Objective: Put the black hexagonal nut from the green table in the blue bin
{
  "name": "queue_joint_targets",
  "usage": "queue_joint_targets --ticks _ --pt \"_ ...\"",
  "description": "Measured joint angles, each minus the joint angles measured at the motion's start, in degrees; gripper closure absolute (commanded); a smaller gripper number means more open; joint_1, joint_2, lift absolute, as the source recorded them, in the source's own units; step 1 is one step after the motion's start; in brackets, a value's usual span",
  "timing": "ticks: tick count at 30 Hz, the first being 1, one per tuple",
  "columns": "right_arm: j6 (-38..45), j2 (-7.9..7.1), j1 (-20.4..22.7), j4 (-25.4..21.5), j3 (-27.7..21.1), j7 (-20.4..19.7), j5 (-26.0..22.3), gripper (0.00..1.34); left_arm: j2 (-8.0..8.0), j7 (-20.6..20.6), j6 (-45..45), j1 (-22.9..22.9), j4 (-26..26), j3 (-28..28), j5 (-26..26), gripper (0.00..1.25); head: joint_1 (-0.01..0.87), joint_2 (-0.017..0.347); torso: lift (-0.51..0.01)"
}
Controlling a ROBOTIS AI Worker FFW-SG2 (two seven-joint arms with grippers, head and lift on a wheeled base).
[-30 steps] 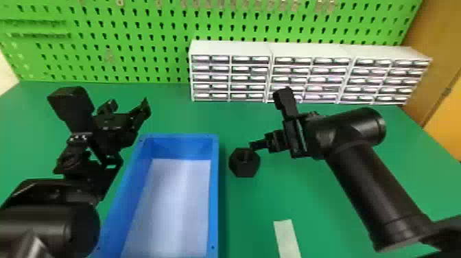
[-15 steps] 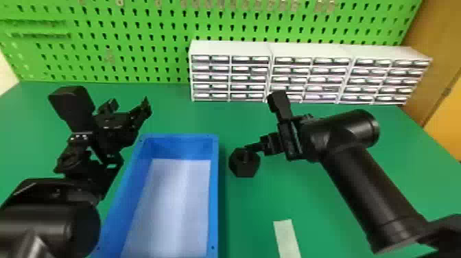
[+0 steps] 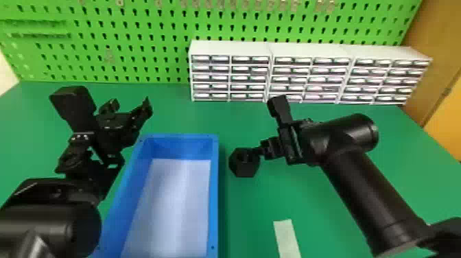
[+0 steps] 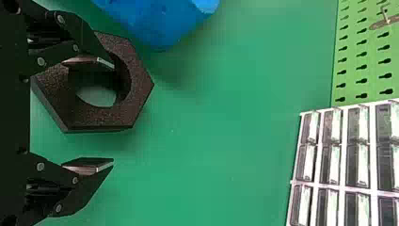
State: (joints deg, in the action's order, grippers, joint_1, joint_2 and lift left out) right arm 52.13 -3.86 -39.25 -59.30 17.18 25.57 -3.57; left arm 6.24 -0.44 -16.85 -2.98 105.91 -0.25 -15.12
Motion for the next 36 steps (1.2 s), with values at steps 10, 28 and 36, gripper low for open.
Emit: queue_joint_targets --ticks 10,28,36 --pt "-0.2 -0.17 0.5 0.3 -0.4 0.0 0.3 0.54 0.0 0.0 0.0 0.1 0.0 0.0 0.0 0.45 0.691 0.009 -0.097" --pt "-0.4 -0.27 0.7 0.8 -0.5 0.0 0.6 0.54 0.0 0.0 0.0 0.2 0.0 0.0 0.0 0.45 0.691 0.009 -0.097" --pt "-0.5 -0.3 0.7 0.9 -0.3 0.0 0.6 0.54 0.0 0.0 0.0 0.2 0.0 0.0 0.0 0.45 0.691 0.009 -0.097"
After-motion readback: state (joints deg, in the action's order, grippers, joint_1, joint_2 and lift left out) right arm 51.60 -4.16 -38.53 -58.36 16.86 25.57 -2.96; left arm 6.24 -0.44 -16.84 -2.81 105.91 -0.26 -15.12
